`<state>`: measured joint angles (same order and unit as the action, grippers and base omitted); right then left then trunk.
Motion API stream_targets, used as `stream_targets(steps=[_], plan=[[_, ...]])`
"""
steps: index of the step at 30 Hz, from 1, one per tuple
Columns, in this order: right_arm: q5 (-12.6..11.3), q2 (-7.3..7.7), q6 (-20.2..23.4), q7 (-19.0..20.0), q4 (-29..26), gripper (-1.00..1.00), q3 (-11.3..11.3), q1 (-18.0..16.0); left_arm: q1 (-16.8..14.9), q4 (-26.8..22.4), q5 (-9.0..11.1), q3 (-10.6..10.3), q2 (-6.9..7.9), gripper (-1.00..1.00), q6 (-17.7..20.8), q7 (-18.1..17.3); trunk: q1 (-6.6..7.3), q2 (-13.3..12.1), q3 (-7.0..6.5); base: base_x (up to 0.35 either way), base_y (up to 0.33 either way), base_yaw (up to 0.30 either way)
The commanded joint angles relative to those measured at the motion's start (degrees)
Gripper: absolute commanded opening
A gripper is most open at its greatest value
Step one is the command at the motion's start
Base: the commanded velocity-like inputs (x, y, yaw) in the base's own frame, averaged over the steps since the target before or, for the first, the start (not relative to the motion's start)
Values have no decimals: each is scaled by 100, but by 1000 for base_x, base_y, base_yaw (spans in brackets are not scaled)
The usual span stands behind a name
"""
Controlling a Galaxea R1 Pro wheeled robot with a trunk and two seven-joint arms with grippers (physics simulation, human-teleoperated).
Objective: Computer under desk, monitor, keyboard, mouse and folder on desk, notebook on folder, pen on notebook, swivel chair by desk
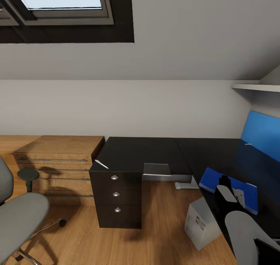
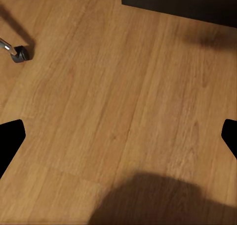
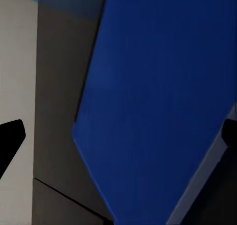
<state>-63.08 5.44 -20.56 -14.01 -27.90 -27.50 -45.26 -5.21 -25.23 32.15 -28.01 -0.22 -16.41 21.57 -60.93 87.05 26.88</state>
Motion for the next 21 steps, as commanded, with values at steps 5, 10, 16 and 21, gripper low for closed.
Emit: stream_targets(steps=[5, 10, 16, 21], plan=[[-55, 1, -27, 2, -5, 100, 7, -2, -6, 1, 46, -47, 4, 100, -28, 40, 1, 4, 6, -6, 0, 0], [-53, 1, -27, -2, -11, 100, 7, -3, -6, 1, 46, -55, 2, 100, -28, 40, 1, 4, 6, 0, 0, 0], [-47, 1, -27, -5, -21, 100, 7, -6, -6, 1, 48, -56, -1, 100, -28, 40, 1, 4, 6, 0, 0, 0], [-46, 6, -27, -5, -30, 100, 7, -3, -6, 1, 42, -68, -3, 100, -28, 30, 1, 4, 6, 0, 0, 0]])
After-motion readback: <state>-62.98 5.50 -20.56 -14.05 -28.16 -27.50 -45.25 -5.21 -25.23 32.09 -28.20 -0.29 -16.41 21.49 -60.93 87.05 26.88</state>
